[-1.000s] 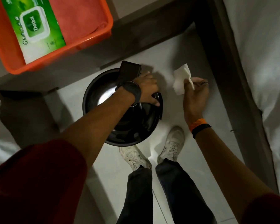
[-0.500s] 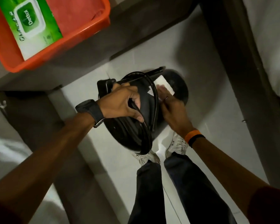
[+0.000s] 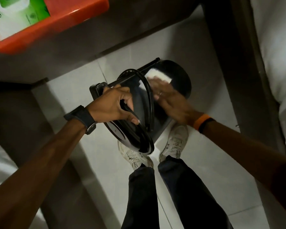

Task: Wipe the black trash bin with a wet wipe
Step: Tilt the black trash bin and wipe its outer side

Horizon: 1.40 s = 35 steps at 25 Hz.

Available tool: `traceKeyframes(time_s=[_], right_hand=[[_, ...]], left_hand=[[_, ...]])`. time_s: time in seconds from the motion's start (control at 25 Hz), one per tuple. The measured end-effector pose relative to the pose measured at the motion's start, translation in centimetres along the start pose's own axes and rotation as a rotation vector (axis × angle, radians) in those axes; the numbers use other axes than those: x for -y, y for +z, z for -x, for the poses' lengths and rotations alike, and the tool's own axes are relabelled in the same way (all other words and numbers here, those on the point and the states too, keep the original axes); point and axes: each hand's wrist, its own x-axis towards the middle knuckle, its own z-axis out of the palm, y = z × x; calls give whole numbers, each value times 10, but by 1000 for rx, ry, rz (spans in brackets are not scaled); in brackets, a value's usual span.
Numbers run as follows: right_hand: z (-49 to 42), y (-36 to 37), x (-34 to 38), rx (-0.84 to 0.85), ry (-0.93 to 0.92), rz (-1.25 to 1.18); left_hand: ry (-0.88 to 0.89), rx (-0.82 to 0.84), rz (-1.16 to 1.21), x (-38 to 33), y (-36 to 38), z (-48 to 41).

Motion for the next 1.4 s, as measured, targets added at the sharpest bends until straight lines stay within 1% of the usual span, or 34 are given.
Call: traceKeyframes(time_s=[0.04, 0.08, 0.12, 0.2, 0.24, 0.28, 0.36, 0.4, 0.44, 0.48, 0.52, 0.56, 0.6, 0.64, 0.68, 0.72, 0.8, 0.84, 0.88, 0.92, 0.96, 1.0, 1.04, 1.08, 1.12, 1.16, 1.24, 1.28, 1.32, 1.36, 1.4], right_hand=[[14, 6, 4, 48, -116, -2], [18, 4, -1, 61, -154, 13], [14, -3, -13, 38, -83, 16], [-6, -22, -38, -39, 315, -17], [-14, -27, -47, -12, 444, -26], [-19, -25, -46, 46, 437, -14], [-21, -3, -27, 152, 225, -61], [-16, 9, -20, 186, 163, -144], [-10, 15, -19, 221, 182, -246], [-9, 16, -22, 224, 248, -325], [-10, 12, -27, 191, 358, -364], [-8, 8, -36, 150, 515, -376], [-2, 5, -39, 102, 631, -429], [8, 7, -37, 48, 664, -503], [23, 12, -26, 10, 586, -568], [40, 22, -8, -5, 419, -623], [65, 42, 19, 8, 157, -593], [66, 48, 20, -16, 106, -567], [58, 47, 14, -54, 167, -563], [45, 42, 6, -101, 309, -582], [29, 35, -3, -136, 453, -605], [13, 28, -10, -145, 571, -607], [0, 23, -15, -151, 635, -589], [-7, 21, -14, -152, 639, -569], [-9, 24, -7, -146, 597, -572], [-7, 27, 4, -137, 493, -587], [14, 41, 27, -120, 274, -620], [26, 46, 31, -101, 181, -599], [33, 49, 28, -97, 129, -540], [34, 47, 19, -110, 145, -491], [31, 42, 7, -138, 258, -488]], left_hand=[[-3, 4, 10, -1, 0, -1], [-6, 7, 2, -2, 1, 0], [-5, 8, -10, -3, 2, 0], [2, 6, -3, -7, 1, 0], [10, 8, 20, -10, 0, -2], [17, 20, 41, -15, 0, -6], [10, 68, 37, -20, 1, -10], [4, 91, 23, -20, 2, -10], [-5, 104, 15, -18, 5, -9], [-23, 106, 22, -16, 6, -6], [-41, 98, 45, -13, 6, -2], [-54, 79, 75, -11, 4, 1], [-58, 53, 104, -8, 2, 2], [-54, 25, 126, -4, -2, 0], [-49, -11, 148, 1, -7, -2], [-50, -51, 178, 6, -12, -4], [-67, -177, 250, 16, -21, -8], [-81, -290, 257, 19, -20, -7], [-82, -432, 223, 19, -14, -5], [-60, -578, 148, 17, -6, -3], [-21, -687, 35, 11, 6, 1], [34, -730, -96, 5, 21, 4], [109, -725, -207, 0, 33, 7], [182, -700, -282, -2, 42, 7], [235, -688, -322, -2, 46, 6], [261, -694, -346, -3, 45, 3], [253, -686, -389, -8, 43, -6], [232, -674, -408, -11, 41, -11], [198, -659, -416, -13, 39, -15], [164, -648, -415, -13, 37, -18], [135, -644, -404, -13, 34, -21]])
